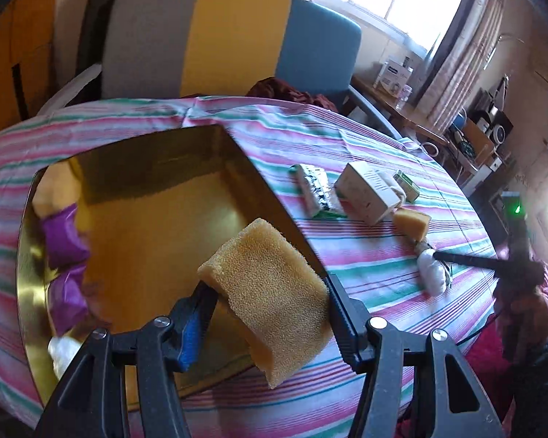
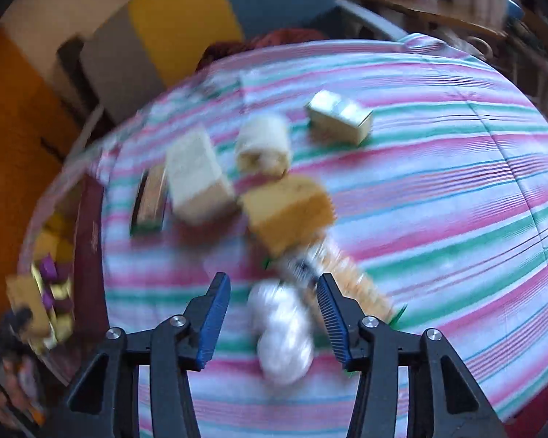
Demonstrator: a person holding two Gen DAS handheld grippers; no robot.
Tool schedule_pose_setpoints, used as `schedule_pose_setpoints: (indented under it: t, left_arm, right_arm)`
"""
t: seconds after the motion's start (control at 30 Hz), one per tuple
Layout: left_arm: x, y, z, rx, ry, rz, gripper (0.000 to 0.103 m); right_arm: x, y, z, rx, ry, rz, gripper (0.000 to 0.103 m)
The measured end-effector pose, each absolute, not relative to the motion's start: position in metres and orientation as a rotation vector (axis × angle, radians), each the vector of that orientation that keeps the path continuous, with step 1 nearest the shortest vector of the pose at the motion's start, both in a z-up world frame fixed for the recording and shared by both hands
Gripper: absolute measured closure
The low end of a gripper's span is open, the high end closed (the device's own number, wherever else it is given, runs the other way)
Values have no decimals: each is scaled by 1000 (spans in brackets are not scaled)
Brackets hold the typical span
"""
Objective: Organize objects
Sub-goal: 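Carry the sponge over the tray with the left tool while the right tool grasps another white plastic bundle, then lower the yellow sponge into the gold tray and open the left tool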
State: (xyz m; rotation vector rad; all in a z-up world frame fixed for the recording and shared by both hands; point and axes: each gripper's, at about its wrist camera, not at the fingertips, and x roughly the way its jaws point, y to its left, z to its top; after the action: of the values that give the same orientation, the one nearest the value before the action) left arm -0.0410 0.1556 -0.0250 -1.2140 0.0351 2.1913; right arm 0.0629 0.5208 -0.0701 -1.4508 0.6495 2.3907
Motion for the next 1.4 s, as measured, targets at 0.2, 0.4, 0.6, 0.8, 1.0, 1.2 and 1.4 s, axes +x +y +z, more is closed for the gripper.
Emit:
schedule_pose_setpoints:
  t: [0.2,0.4,0.6,0.8,1.0,1.2,1.4]
  left_arm:
    - [-31,130,-32,-1208,4,2213,43]
    - [-23,100,-36,-1175,-15,2262,43]
    - [-15,88,-38,-1159,-28,2261,43]
    - [-7,97,-38,-1140,5,2239,43]
    - [-11,100,-32,-1139,39,2288,43]
    - [-41,87,-19,-1138,1,2356,43]
    - [-99,69,-22,-1227,-97,2365,43]
  right_arm:
    - [54,494,-113,-1607,383,2260,66]
    - [54,494,-115,-1571,325,2264,67]
    - [53,495,-117,-1577,338,2261,67]
    - [53,491,-118,-1578,297,2264,66]
    - [52,487,-116,-1579,274,2266,66]
    - [45,477,-117,-1578,232,2266,66]
    - [43,473,-115,-1577,209,2269,66]
